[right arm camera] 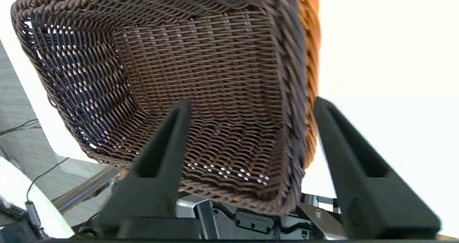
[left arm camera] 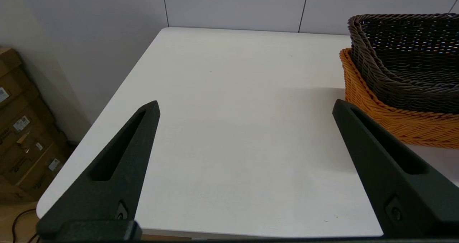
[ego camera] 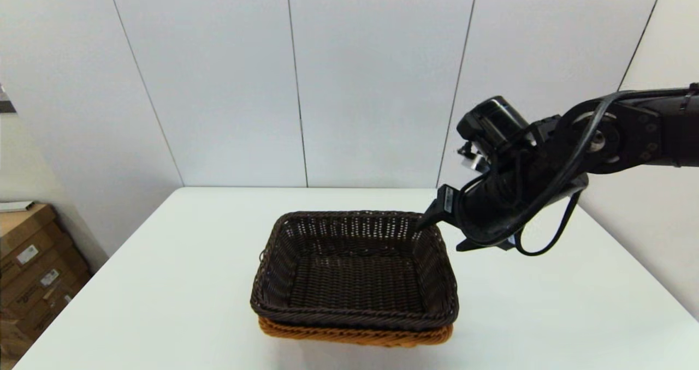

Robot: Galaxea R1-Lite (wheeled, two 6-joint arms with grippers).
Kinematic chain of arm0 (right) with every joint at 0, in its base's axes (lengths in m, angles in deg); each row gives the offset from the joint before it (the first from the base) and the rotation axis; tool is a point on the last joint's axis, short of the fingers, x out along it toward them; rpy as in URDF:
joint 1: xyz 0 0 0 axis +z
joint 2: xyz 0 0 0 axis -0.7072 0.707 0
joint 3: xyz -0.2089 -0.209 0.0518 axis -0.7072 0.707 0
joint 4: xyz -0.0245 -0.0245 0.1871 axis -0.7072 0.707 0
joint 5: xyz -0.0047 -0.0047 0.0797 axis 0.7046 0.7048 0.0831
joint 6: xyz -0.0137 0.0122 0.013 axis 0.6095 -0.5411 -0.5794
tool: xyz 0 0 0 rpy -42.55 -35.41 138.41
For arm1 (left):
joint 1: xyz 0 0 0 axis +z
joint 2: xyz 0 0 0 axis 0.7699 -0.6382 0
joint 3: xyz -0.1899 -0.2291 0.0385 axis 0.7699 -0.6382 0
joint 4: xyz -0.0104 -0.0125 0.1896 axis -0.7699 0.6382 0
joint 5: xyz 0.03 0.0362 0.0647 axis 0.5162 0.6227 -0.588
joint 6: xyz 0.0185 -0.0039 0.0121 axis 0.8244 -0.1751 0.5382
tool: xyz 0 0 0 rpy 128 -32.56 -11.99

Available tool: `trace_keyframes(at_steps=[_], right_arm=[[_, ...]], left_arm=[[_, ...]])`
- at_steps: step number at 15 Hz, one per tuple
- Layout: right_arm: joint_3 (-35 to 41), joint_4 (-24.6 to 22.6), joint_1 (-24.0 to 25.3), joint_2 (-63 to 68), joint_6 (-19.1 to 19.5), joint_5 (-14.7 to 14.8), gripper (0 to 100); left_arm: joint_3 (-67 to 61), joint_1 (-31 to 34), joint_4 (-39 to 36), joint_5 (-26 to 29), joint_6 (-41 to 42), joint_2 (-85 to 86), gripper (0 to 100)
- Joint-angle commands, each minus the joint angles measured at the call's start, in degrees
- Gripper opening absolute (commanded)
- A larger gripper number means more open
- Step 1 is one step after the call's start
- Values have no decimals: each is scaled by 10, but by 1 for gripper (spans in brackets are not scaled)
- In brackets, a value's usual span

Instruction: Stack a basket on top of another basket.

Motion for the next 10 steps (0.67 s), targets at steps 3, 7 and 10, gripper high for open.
trace_keyframes(at_steps=[3, 7, 10], right_arm=[[2, 5, -26, -63, 0, 13, 100], [2, 72, -47, -148, 29, -10, 100], [34, 83, -60, -226, 27, -3, 100]], left_arm=[[0, 0, 0, -1, -1, 0, 100], [0, 0, 0, -1, -1, 0, 100], [0, 0, -1, -1, -1, 0, 100]])
